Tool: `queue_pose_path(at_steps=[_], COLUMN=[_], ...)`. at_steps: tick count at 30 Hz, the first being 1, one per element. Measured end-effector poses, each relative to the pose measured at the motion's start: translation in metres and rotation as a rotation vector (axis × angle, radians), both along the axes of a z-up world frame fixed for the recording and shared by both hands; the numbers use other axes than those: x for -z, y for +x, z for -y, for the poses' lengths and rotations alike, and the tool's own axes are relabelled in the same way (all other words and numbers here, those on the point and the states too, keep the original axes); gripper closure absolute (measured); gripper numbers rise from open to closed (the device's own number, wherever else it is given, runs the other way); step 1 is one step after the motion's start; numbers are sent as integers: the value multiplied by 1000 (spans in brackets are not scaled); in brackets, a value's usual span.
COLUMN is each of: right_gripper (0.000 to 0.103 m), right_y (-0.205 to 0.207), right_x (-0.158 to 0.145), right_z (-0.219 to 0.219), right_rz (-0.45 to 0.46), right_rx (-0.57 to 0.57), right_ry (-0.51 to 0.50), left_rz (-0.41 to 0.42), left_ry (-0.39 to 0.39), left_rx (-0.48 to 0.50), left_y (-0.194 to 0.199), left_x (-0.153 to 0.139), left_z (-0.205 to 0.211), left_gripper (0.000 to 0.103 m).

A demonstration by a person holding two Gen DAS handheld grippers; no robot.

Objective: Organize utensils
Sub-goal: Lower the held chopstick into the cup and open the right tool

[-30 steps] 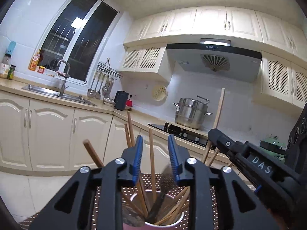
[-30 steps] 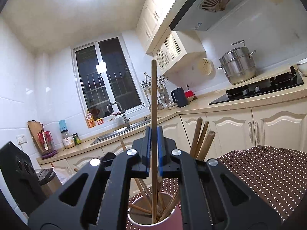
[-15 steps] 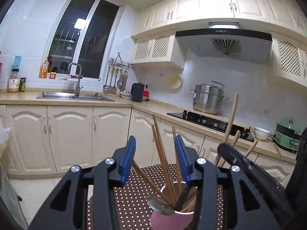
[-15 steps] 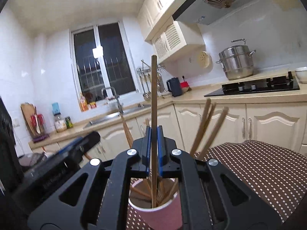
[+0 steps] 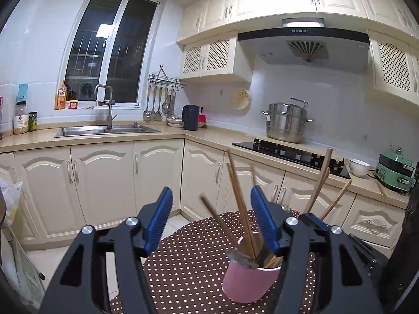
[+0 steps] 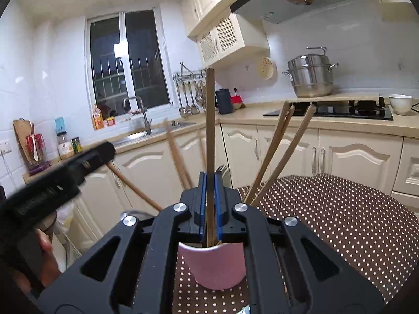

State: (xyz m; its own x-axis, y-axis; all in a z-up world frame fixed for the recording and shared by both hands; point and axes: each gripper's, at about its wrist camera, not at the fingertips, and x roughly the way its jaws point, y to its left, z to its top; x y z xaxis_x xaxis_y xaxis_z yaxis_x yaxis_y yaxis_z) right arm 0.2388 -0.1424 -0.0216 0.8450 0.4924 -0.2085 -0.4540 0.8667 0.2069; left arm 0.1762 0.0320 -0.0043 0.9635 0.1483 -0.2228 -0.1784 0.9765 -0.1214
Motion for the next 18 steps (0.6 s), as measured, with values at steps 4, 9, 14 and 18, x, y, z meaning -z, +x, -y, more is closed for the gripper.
queue_pose_path(at_steps=[4, 9, 14, 18], right_gripper=[96, 96, 95, 83], right_y=[-3, -8, -16, -24], right_x=[4, 0, -6, -10], right_z=[-7, -10, -12, -8], right_rz=[-17, -26, -29, -29], right_rx=[10, 19, 46, 69], right_ry=[-24, -25, -42, -38], left_rz=[-23, -37, -52, -58], left_ry=[-10, -14, -28, -32], left_rx=[-1, -9, -9, -2], left_y=[-4, -11, -20, -28], left_x=[-2, -3, -5, -6], left_z=[-9, -18, -26, -29], left_gripper=[40, 39, 38, 37])
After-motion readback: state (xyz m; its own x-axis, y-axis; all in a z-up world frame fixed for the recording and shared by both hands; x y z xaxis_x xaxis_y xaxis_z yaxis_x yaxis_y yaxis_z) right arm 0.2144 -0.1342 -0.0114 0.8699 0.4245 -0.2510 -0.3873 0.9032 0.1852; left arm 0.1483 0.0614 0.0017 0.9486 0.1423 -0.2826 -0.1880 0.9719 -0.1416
